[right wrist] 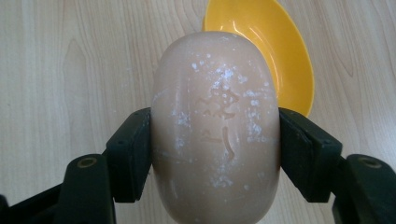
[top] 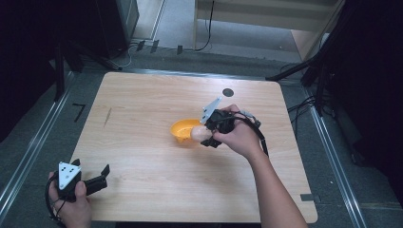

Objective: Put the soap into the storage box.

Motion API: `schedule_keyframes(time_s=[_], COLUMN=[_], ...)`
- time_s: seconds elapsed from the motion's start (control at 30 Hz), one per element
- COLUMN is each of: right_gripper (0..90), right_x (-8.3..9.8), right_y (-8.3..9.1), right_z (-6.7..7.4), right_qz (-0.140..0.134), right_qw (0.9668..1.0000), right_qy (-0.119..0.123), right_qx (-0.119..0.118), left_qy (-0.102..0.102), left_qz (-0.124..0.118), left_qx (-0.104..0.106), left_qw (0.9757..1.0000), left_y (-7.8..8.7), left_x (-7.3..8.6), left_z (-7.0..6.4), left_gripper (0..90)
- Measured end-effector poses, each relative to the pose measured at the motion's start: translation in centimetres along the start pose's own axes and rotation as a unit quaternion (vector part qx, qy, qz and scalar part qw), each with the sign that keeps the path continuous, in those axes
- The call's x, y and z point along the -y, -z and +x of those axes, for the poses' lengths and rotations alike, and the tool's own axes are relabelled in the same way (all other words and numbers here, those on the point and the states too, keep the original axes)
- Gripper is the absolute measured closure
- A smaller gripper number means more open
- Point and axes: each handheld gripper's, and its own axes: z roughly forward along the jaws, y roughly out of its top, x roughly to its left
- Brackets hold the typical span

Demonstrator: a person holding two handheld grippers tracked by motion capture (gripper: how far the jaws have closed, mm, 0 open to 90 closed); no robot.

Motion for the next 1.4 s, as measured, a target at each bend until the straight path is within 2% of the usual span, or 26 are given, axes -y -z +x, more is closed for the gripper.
schedule_keyframes(time_s=[0.13,0.3,0.4,0.57,0.77,0.97,1.07,1.1,1.27,1.4], right_gripper=[33.5,33.5,33.5,33.5,33.5,33.5,33.4,33.4,33.4,33.4], right_x=[-0.4,-1.2,-1.7,-2.4,-3.2,-3.9,-4.1,-4.3,-4.8,-4.9], right_y=[-0.3,-0.8,-1.1,-1.5,-2.1,-3.0,-3.5,-3.8,-4.5,-4.9], right_z=[-0.2,-1.0,-1.3,-1.8,-2.6,-3.2,-3.6,-3.7,-3.9,-4.3], right_qz=[0.008,0.002,0.015,0.021,0.021,0.023,0.014,0.026,0.038,0.042], right_qw=[1.0,0.9998,0.9995,0.9991,0.9988,0.998,0.9976,0.9968,0.9955,0.9952], right_qy=[0.003,0.013,0.021,0.03,0.04,0.049,0.053,0.059,0.073,0.069], right_qx=[-0.002,-0.012,-0.017,-0.021,-0.016,-0.032,-0.042,-0.046,-0.047,-0.054], left_qy=[0.0,-0.001,-0.001,0.0,0.005,0.005,0.007,0.009,0.01,0.01], left_qz=[0.001,0.001,0.001,0.0,0.0,-0.001,-0.002,-0.003,-0.002,-0.004], left_qx=[-0.001,0.0,-0.001,-0.001,0.001,0.001,0.001,0.002,0.002,0.002], left_qw=[1.0,1.0,1.0,1.0,1.0,1.0,1.0,1.0,0.9999,0.9999], left_y=[0.0,0.0,0.0,0.0,0.0,0.0,0.0,0.0,0.0,0.0], left_x=[0.0,0.0,0.0,0.0,0.0,0.0,0.0,0.0,0.0,0.0], left_z=[0.0,0.0,0.0,0.0,0.1,0.2,0.2,0.2,0.2,0.2], left_gripper=[0.0,0.0,0.0,0.0,0.0,0.0,0.0,0.0,0.0,0.0])
